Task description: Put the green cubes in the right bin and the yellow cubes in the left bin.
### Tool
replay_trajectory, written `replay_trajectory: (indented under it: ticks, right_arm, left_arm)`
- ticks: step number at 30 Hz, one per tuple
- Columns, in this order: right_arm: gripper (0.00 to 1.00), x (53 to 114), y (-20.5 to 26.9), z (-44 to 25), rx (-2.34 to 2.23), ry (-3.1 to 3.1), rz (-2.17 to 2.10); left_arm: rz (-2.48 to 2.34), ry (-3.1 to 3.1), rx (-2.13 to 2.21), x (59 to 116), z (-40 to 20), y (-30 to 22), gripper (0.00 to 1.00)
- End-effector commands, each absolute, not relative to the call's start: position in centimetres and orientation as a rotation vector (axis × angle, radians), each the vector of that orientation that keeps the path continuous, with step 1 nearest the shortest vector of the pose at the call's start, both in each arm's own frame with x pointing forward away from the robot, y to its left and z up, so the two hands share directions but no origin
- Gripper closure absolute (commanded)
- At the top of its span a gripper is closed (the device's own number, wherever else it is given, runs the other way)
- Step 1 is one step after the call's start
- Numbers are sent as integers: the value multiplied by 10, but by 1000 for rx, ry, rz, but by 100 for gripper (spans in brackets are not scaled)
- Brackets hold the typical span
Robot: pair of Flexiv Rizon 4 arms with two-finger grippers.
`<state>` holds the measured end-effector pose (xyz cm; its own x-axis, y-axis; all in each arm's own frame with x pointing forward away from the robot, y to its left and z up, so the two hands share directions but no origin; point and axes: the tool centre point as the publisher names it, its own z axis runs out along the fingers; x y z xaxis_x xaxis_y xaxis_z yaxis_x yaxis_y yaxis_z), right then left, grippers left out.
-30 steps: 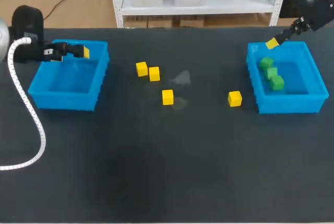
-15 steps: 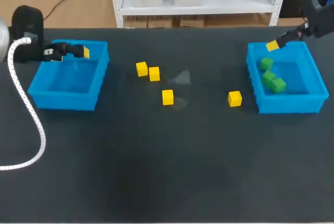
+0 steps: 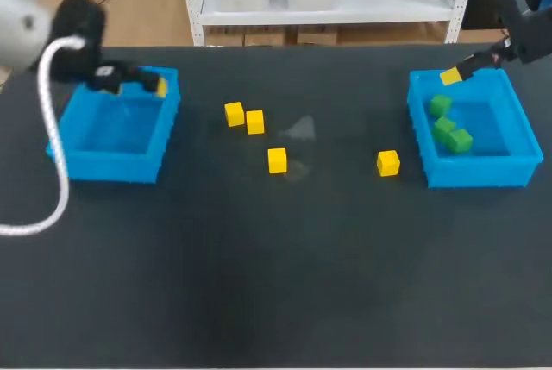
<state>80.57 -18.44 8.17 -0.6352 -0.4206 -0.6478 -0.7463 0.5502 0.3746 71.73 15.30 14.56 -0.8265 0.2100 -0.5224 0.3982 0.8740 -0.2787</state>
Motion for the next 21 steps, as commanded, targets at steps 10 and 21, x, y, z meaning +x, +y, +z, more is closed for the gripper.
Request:
replay_trajectory:
  ticks: [10,21]
  right_arm:
    - [0,804,-185,82,-939,2294,882]
    - [0,804,-185,82,-939,2294,882]
  left_arm:
    - [-283,2785,1393,755,137,3,0]
    - [-243,2712,1821,719,109,-32,0]
